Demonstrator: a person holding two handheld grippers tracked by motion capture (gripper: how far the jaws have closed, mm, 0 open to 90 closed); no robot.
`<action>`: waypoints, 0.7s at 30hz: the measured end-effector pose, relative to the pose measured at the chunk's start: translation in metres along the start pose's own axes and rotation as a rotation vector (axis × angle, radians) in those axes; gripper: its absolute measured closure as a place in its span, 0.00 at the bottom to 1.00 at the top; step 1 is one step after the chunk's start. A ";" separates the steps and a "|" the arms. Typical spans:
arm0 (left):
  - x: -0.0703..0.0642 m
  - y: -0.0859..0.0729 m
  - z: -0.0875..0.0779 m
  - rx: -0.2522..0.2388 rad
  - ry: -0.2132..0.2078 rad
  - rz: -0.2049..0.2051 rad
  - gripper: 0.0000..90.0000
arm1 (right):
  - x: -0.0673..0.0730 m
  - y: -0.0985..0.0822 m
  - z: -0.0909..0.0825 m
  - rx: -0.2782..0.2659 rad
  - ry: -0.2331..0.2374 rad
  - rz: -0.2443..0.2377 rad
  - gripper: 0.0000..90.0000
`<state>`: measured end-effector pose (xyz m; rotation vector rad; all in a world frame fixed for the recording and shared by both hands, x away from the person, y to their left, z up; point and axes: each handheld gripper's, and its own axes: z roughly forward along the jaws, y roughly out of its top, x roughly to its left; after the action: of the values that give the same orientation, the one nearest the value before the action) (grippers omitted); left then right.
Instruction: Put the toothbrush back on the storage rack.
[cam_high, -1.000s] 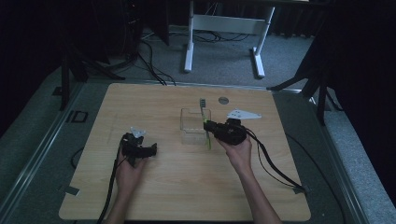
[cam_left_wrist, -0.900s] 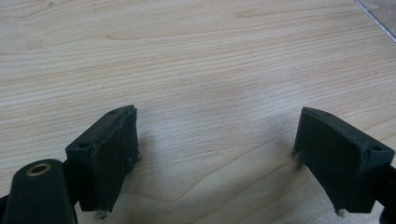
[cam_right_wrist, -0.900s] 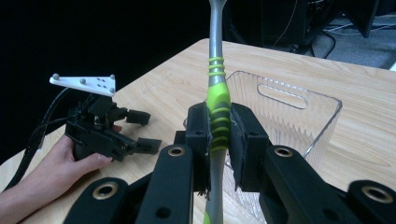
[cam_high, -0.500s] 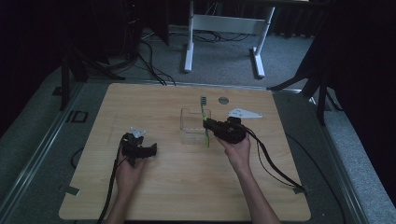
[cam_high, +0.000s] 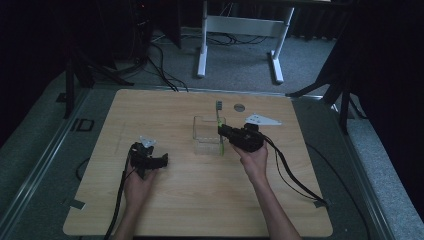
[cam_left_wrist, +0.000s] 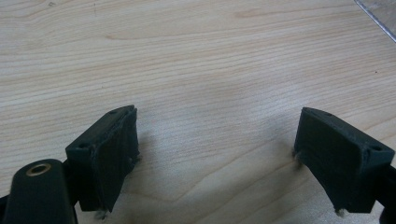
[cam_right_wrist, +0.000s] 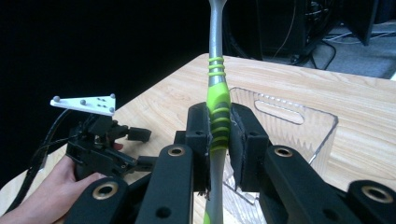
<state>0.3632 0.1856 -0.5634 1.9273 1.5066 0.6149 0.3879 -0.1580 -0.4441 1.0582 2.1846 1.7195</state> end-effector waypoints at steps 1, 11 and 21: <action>0.000 0.000 0.000 0.000 0.000 -0.001 0.16 | 0.000 0.000 0.000 -0.002 0.000 -0.001 0.88; 0.000 0.000 0.000 0.000 -0.001 0.000 0.16 | -0.003 0.000 0.003 -0.028 -0.004 0.022 0.88; 0.000 0.000 0.000 0.000 0.000 0.000 0.16 | -0.007 0.002 0.006 -0.048 -0.004 0.047 0.88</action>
<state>0.3632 0.1856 -0.5633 1.9274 1.5062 0.6154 0.3969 -0.1577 -0.4463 1.1095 2.1213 1.7783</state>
